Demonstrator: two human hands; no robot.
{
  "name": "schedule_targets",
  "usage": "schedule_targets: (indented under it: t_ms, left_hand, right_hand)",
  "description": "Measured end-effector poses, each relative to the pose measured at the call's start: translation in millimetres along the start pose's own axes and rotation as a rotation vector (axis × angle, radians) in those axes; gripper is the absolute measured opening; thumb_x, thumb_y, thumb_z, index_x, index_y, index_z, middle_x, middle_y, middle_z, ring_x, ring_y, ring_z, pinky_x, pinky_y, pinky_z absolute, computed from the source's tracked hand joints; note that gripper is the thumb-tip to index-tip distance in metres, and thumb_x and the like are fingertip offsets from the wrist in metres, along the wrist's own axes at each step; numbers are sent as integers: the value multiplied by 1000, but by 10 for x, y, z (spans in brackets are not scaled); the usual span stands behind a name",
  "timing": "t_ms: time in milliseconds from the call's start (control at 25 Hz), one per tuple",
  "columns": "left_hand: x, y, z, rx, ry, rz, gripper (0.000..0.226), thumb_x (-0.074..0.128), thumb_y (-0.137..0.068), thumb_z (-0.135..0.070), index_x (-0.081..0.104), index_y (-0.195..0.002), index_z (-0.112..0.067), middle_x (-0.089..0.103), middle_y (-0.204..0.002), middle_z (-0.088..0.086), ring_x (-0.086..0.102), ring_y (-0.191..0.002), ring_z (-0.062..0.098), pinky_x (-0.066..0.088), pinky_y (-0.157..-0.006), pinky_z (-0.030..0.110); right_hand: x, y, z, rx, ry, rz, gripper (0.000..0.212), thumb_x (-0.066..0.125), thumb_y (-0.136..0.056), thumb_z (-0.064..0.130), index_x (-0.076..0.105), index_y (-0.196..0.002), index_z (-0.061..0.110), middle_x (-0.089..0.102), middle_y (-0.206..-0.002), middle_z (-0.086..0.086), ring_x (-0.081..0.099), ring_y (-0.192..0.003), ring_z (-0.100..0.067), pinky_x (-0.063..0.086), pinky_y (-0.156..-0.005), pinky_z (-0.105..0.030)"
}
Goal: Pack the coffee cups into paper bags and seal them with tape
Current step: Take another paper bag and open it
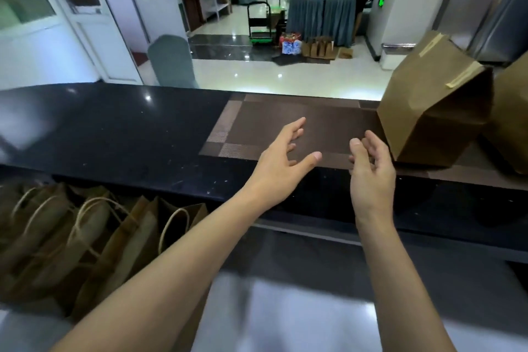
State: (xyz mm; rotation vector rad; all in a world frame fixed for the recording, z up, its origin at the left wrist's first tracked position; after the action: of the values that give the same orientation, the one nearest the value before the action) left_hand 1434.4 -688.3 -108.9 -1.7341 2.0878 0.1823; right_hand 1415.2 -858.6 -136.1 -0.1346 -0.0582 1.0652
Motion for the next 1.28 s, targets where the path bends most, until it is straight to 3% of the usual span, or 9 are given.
schedule_targets:
  t_ms: [320, 680, 800, 920, 1120, 1280]
  left_hand:
    - [-781, 798, -155, 6, -31, -146, 67, 66, -95, -33, 31, -151, -41, 42, -152, -11, 40, -137, 7, 47, -105, 29]
    - [-1489, 1647, -486, 69, -180, -356, 61, 62, -97, -31, 33, -151, -38, 46, -148, -11, 43, -133, 2, 49, -100, 21]
    - [-1615, 1904, -393, 23, -263, -434, 53, 59, -99, -28, 39, -147, -35, 49, -141, -10, 47, -127, 3, 52, -99, 26]
    - [-1629, 2192, -227, -30, -412, -451, 43, 55, -100, -26, 46, -142, -29, 51, -133, -11, 50, -121, 4, 51, -98, 30]
    - [-1559, 2664, 161, -207, -597, -422, 34, 51, -101, -27, 52, -135, -32, 51, -133, -20, 47, -117, 1, 47, -99, 29]
    - [-1436, 2897, 347, -321, -649, -386, 31, 50, -101, -32, 54, -131, -36, 54, -115, -25, 45, -108, 5, 43, -91, 25]
  right_hand:
    - [884, 579, 237, -27, -16, 239, 47, 57, -100, 43, 51, -144, 28, 57, -139, 6, 59, -120, -10, 50, -104, -35]
    - [1531, 974, 233, -38, 12, 526, 32, 59, -98, 44, 66, -127, 30, 68, -121, 10, 62, -116, -12, 51, -104, -48]
    - [1708, 1040, 178, -79, 59, 646, 18, 60, -100, 34, 74, -110, 28, 74, -108, 8, 67, -108, -13, 51, -103, -49]
    - [1835, 1097, 104, -106, 145, 771, 19, 59, -101, 26, 78, -99, 28, 76, -100, 8, 68, -103, -11, 53, -100, -47]
    - [1926, 1179, 45, -176, 287, 936, 20, 59, -101, 25, 77, -96, 32, 74, -95, 10, 67, -98, -10, 53, -87, -33]
    - [1955, 1237, -53, -188, 427, 1069, 20, 57, -102, 27, 76, -100, 34, 73, -96, 9, 65, -98, -10, 53, -88, -37]
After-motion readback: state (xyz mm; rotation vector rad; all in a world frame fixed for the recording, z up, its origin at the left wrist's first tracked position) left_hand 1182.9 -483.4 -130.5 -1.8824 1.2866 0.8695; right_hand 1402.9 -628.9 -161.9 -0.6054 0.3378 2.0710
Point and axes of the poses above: each hand's wrist, its own y-axis away from the middle knuckle, its own x-axis out of the palm, z = x × y, the point moved 5 cm from there along -y, towards the middle knuckle
